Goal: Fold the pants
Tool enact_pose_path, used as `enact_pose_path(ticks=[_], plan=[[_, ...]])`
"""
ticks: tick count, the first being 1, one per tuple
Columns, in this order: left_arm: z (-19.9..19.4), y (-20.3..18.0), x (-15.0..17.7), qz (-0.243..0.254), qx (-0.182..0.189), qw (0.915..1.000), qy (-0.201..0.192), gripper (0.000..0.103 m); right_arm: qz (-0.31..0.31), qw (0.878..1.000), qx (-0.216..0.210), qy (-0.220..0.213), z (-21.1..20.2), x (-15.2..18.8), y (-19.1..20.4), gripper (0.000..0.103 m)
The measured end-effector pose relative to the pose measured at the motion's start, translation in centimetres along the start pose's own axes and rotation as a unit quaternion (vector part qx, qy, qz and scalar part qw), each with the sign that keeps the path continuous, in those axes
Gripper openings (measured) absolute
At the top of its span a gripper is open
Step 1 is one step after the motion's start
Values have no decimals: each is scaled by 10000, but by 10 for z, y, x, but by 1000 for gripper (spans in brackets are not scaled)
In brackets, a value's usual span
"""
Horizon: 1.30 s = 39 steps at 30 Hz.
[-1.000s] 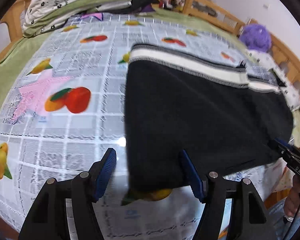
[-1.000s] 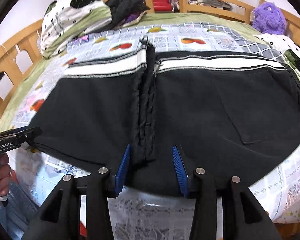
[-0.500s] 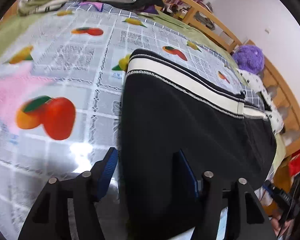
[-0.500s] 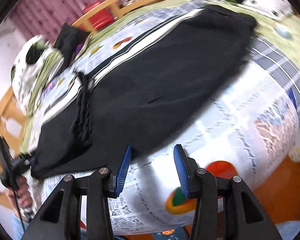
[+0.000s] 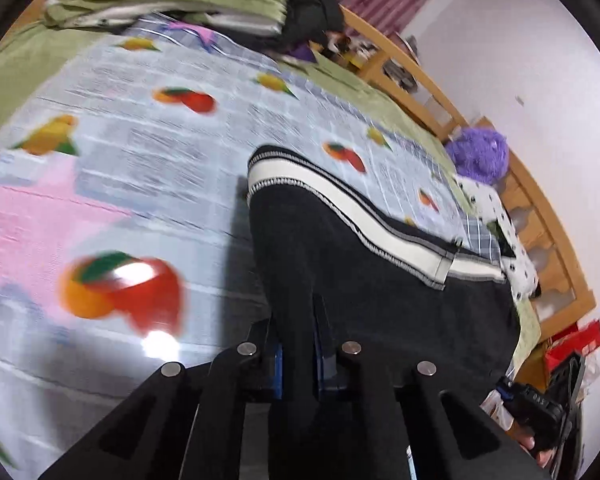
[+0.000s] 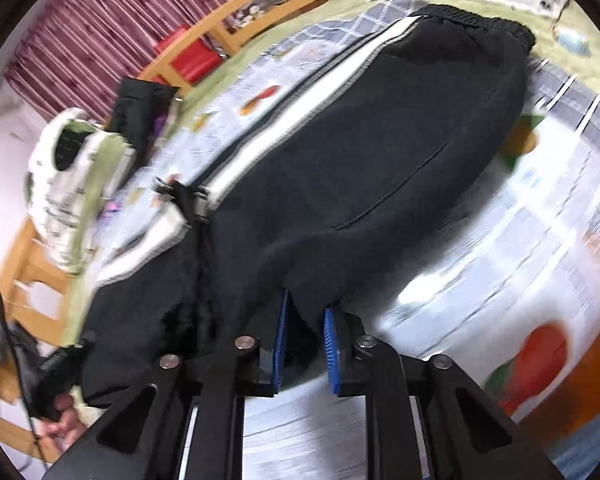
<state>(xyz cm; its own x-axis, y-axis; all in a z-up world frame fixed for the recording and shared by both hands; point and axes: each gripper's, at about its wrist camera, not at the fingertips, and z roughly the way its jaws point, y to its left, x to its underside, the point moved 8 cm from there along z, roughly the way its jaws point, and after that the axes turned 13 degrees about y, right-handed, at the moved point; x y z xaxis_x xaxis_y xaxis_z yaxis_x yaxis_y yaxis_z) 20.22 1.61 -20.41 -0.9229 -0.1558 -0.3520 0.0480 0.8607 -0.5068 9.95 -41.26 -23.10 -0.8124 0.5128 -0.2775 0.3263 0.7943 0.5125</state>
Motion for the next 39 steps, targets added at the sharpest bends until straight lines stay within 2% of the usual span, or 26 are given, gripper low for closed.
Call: enact_pose_path(ticks=[2,6,8,11,13,15,17,19,22,23,25,29,30,33,36,39], plan=[[-24,21,-3,-75,-132,9998,-147,11,-119,9996,-248,94,5,12,24,14],[-65,62,0,-84,-662,9972,-330,11,-584,9958,-523,469,37,52,84,13],[-80,84,5,-188,-861,9955,-357,11,-782,9936,-554,603,46,69,102,13],[-83,109,15,-506,-915,9943,-227,18,-1163,9902,-235,739,59,95,115,16],[-81,119,24,-651,-1030,9925,-126,21,-1441,9854,329,850,65,106,107,20],[-82,119,36,-538,-1140,9920,-106,32,-1628,9804,560,956,61,113,102,22],[-85,111,51,-267,-1140,9930,-152,52,-1829,9756,642,1027,47,120,103,23],[-83,104,67,-47,-1384,9901,-248,56,-2174,9705,648,823,26,120,114,23],[-64,111,89,70,-1599,9871,67,56,-2592,9632,537,461,7,117,142,28],[-62,113,92,68,-1603,9870,11,56,-2711,9607,439,397,6,114,154,32],[-67,114,94,45,-1485,9889,-57,56,-2899,9557,396,328,14,106,179,32],[-79,121,97,-186,-1038,9943,-183,56,-3524,9345,402,303,50,97,228,31],[-81,125,97,-217,-978,9947,-231,56,-3624,9306,377,342,61,95,237,29],[-91,132,98,-223,-998,9939,-424,56,-3811,9216,516,517,97,90,252,25],[-96,135,99,-187,-1041,9927,-577,56,-3782,9195,628,871,132,87,256,23],[-97,141,97,-277,-852,9939,-641,56,-3759,9180,753,1011,151,82,253,21]])
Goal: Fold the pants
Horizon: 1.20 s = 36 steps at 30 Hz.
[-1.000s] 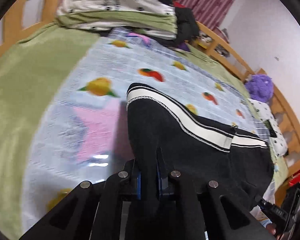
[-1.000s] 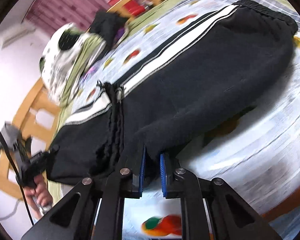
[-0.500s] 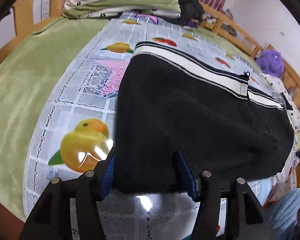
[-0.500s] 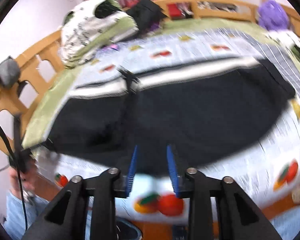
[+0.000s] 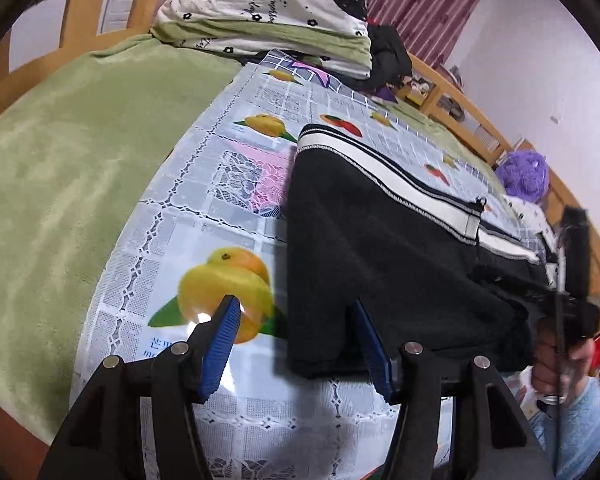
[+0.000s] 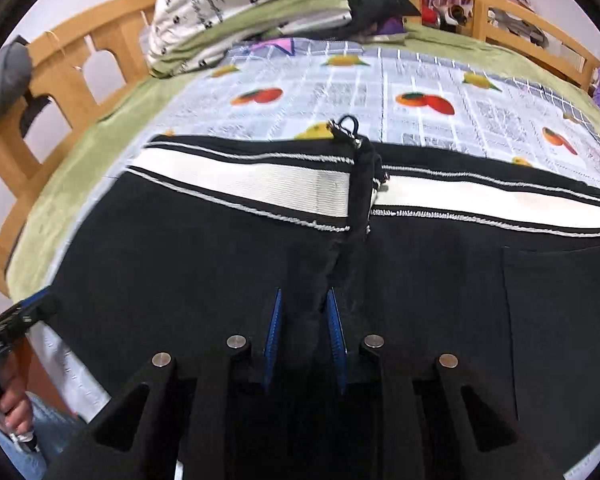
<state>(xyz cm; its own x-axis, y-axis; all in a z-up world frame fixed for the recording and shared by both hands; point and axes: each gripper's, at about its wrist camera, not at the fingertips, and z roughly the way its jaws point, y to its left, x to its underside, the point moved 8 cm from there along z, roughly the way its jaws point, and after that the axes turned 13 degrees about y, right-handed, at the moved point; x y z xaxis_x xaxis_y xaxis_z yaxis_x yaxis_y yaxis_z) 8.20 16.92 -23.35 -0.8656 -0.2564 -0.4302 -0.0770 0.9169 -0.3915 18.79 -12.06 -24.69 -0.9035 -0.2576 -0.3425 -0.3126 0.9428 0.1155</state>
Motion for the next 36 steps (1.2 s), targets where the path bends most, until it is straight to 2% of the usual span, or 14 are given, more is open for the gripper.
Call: enact_pose_path(ticks=[3,6,8,11,14,17,19,22,23,24,26,28,31,36], plan=[[3,2,-2,-102,229,9997,35,56,-80,9999,73,90,9,-4,0,19],[4,1,-2,-62,229,9997,35,56,-224,9993,277,107,16,-10,3,8],[3,-2,-3,10,158,9999,16,56,120,9998,60,-147,3,-13,-5,6],[-3,-6,-2,160,218,9996,-102,56,695,9908,-544,-1028,-46,-11,-25,6],[-3,-14,0,284,430,9986,-73,56,903,9901,-662,-851,-38,-5,-35,7],[-2,-20,-1,328,388,9987,-25,56,733,9969,-216,-182,1,6,-30,12],[-1,-21,0,321,379,9988,42,56,616,9977,23,-293,1,11,-29,19],[4,-19,4,106,668,9974,242,56,793,9959,-208,-394,-19,24,-29,21],[8,-17,6,-28,787,9964,320,56,767,9960,-247,-398,-25,30,-27,24],[13,-15,7,-156,881,9952,406,56,670,9968,-216,-379,-31,37,-25,33],[16,-15,9,-285,1002,9937,406,56,439,9985,-2,-324,-37,50,-24,45],[18,-15,8,-411,1061,9927,409,56,260,9985,125,-457,-44,64,-26,49],[22,-16,6,-609,1156,9906,407,56,367,9974,-110,-617,-49,75,-29,50],[25,-20,2,-822,1003,9907,406,56,539,9966,-528,-329,-27,81,-30,49]])
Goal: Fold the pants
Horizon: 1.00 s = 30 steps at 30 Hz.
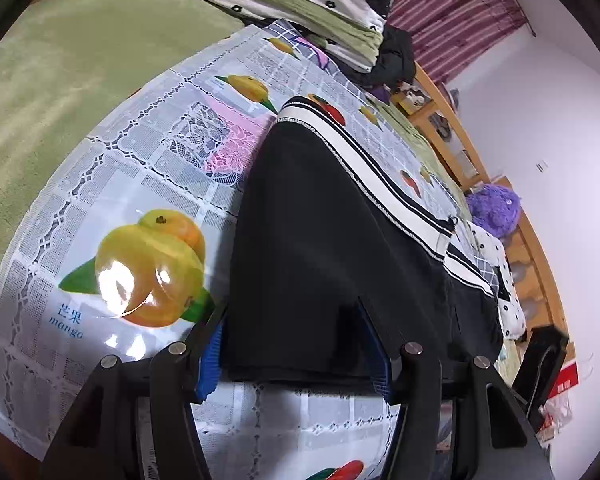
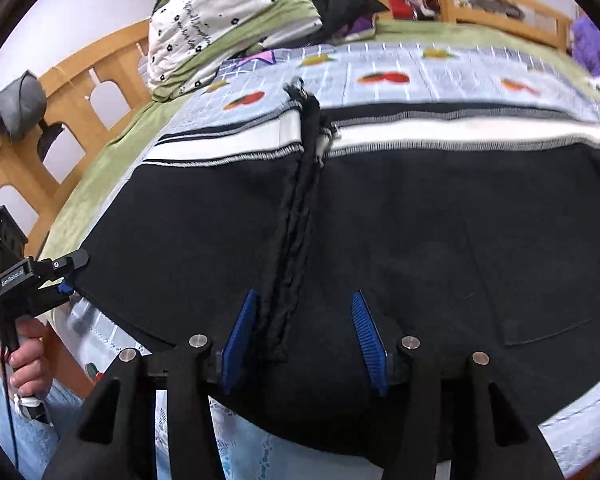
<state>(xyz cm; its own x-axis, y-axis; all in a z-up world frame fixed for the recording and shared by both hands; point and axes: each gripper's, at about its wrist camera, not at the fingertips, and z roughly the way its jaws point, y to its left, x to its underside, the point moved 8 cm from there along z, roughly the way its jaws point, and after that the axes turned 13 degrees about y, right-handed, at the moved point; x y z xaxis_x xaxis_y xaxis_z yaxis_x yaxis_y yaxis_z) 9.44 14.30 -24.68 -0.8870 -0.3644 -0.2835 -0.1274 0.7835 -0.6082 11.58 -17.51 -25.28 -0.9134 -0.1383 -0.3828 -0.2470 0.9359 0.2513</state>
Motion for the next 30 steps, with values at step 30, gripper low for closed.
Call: enact_pose_path(ticks=[30], plan=[[97,-259,70,2416,-516,9672,591,13,918,9807,1577,-704,-130,28,-215,57]])
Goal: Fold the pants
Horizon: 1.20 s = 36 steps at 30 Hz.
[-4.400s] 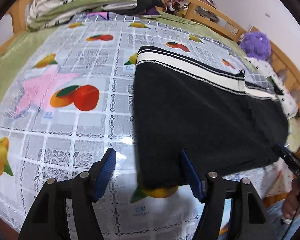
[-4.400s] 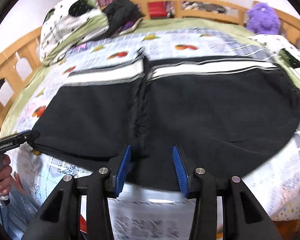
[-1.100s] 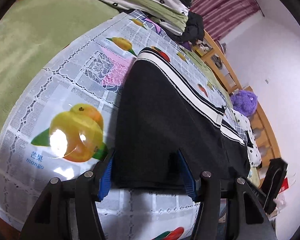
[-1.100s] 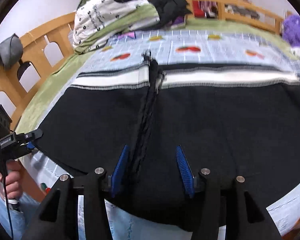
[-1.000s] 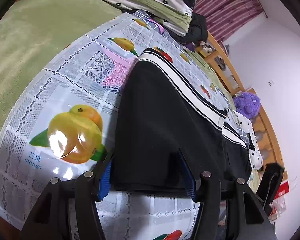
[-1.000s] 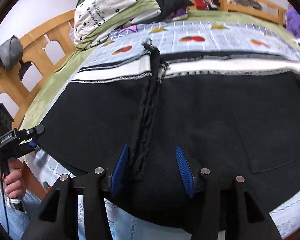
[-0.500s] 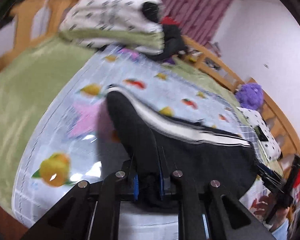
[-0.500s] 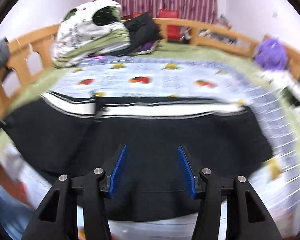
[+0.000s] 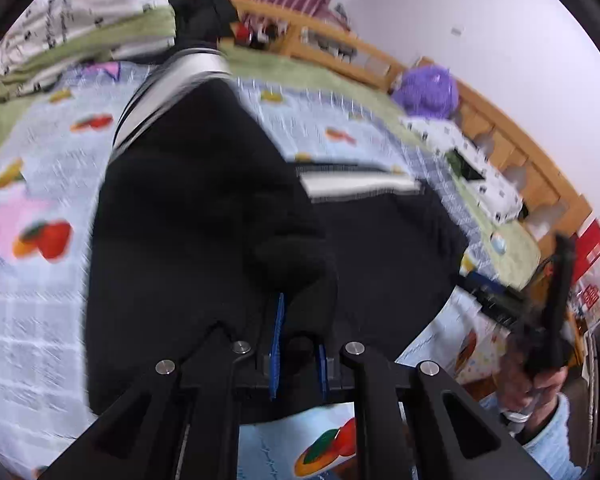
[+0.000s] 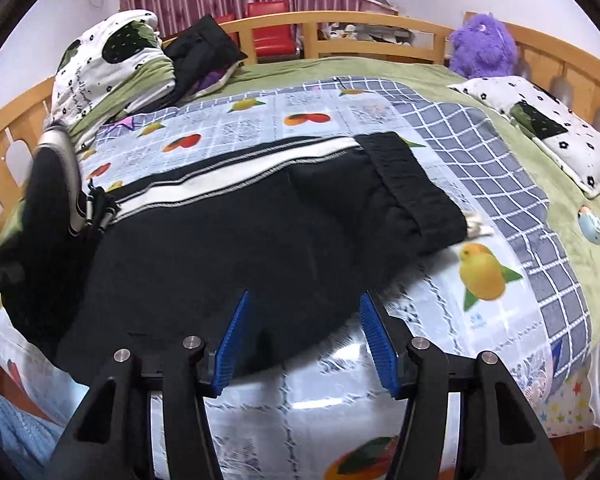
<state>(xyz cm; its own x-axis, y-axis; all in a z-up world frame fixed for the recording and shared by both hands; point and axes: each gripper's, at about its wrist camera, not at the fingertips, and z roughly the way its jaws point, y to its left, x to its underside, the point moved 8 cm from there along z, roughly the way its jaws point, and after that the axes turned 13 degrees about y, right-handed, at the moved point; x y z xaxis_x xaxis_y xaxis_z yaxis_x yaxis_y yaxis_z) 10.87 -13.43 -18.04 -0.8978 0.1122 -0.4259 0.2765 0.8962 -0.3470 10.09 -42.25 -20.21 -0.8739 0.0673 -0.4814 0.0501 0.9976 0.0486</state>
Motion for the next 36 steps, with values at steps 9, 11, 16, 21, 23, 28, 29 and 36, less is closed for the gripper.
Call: enact_pose_path(ticks=[9,11,16,21,23,28,29,36], plan=[[-9,-18,17,434,394,9982,91,41,23,9989,-473,-42,-4,-1,30,57],[-23,-13,21,464,285,9985,-69,41,-2,9984,-561,-41,-4,-5,37,57],[-48,24,32,117,12,9995,-309,50,-80,9958,-913,35,-2,-15,74,58],[-55,88,44,-581,-689,9956,-252,51,-291,9890,-1443,136,1,-20,120,58],[-58,111,53,-817,-682,9941,-208,51,-350,9842,-1719,232,5,-21,139,58],[-60,149,72,-1316,-713,9887,-49,51,-350,9715,-2235,705,32,-18,182,58],[-60,153,74,-1373,-654,9884,-29,51,-334,9702,-2267,784,37,-17,185,58],[-54,149,71,-1348,-594,9891,41,51,-597,9615,-2452,1090,50,-8,213,18]])
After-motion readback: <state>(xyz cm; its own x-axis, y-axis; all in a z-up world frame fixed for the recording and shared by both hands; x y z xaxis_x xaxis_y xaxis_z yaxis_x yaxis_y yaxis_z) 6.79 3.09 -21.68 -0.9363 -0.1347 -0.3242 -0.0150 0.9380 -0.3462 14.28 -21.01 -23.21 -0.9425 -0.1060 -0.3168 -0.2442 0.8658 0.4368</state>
